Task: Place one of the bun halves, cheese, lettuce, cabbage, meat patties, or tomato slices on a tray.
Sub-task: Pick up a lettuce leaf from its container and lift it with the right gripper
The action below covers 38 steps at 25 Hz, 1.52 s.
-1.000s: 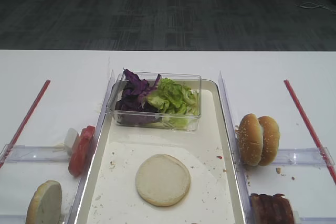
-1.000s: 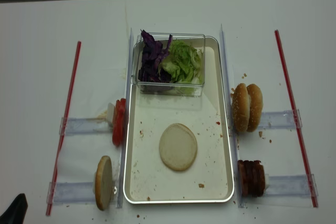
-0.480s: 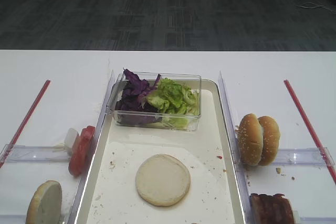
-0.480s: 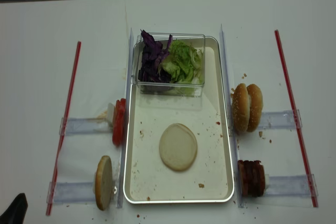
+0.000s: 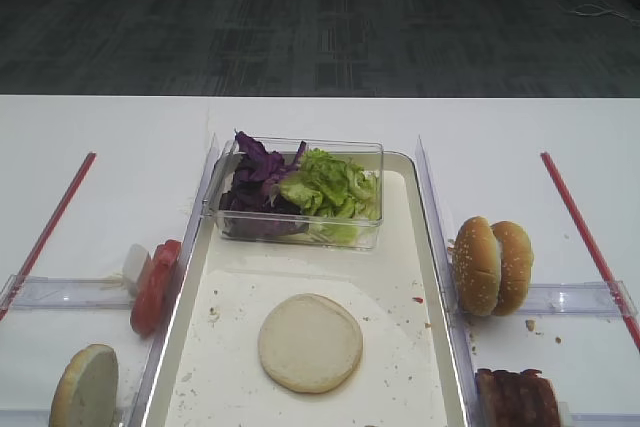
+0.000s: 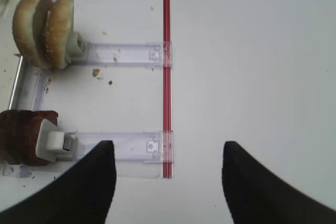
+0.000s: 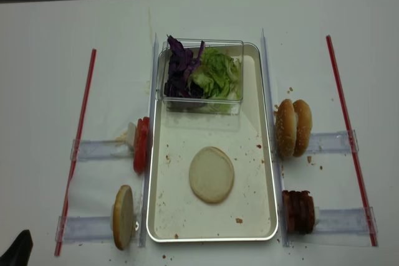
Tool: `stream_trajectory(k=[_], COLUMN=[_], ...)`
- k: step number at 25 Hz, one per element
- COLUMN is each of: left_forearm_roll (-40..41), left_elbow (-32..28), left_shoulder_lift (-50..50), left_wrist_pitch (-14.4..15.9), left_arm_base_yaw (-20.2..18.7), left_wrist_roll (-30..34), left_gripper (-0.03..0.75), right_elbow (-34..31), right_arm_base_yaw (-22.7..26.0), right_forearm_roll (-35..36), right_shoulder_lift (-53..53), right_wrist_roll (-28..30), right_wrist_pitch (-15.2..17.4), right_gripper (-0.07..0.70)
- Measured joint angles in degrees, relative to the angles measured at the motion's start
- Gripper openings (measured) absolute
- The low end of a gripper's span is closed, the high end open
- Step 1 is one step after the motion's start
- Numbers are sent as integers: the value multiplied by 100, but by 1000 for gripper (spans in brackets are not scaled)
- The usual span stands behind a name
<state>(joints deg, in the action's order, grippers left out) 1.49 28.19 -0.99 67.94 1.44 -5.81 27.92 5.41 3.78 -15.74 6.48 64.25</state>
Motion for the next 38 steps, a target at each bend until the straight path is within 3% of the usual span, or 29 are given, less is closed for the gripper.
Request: stream_trajectory(k=[12, 30, 38], left_forearm_roll=[0, 0, 0], left_elbow=[0, 0, 0], left_shoulder_lift=[0, 0, 0], left_wrist_pitch=[0, 0, 0], left_arm_base_yaw=[0, 0, 0], left_wrist_roll=[0, 0, 0], left_gripper=[613, 613, 613], right_elbow=[0, 11, 504], right_arm_base_yaw=[0, 0, 0], right_forearm_roll=[0, 290, 266], right_shoulder_lift=[-2071, -3979, -5070], right_wrist_roll=[-34, 161, 173], right_wrist_pitch=[-89, -181, -736], right_gripper=[482, 482, 482])
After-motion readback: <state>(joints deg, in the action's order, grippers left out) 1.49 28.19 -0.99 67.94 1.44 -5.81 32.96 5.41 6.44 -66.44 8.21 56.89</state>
